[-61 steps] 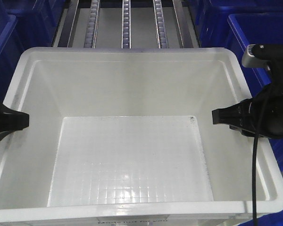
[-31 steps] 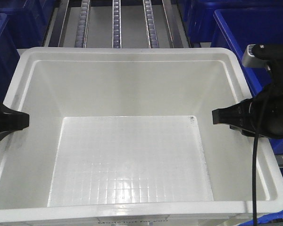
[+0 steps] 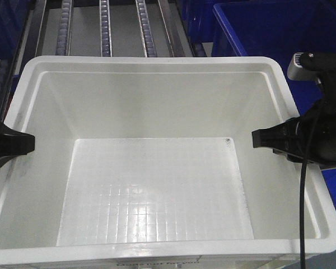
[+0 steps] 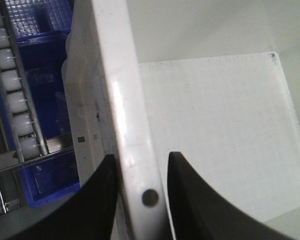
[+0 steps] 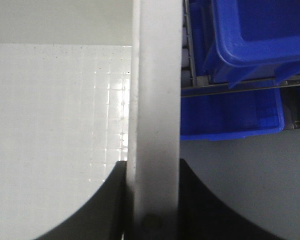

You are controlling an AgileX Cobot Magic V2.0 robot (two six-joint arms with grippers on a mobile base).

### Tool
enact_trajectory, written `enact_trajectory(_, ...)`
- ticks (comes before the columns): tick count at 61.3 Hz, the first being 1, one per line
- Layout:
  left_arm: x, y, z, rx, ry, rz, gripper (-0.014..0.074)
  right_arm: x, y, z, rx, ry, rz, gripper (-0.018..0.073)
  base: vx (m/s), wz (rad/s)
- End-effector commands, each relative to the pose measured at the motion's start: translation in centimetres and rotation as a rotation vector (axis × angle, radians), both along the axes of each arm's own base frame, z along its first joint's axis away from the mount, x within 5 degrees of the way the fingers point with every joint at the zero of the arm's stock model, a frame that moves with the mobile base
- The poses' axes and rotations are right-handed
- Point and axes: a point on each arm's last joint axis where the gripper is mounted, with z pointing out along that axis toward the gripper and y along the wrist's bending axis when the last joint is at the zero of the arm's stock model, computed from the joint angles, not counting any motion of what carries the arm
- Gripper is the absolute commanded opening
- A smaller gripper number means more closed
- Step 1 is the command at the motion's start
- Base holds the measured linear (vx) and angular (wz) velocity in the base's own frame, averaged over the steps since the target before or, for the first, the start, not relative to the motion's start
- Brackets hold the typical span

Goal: Move bin from left to right shelf
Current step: 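Hold the tote with both grippers while the base turns away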

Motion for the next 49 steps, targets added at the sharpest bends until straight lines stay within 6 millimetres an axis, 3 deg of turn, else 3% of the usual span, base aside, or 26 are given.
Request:
enact_trajectory(1, -0.19, 0.17, 2.32, -0.007, -0.155, -0.004, 0.0073, 0.53, -1.23, 2.21, -0.069, -0.168, -0.018, 0.0036, -0.08, -0.27)
enact_trajectory(49, -0.19, 0.17, 2.32, -0.007, -0.155, -0.004, 0.0073, 0.53, -1.23, 2.22, -0.068, -0.169, -0.017, 0.0036, -0.12, -0.38)
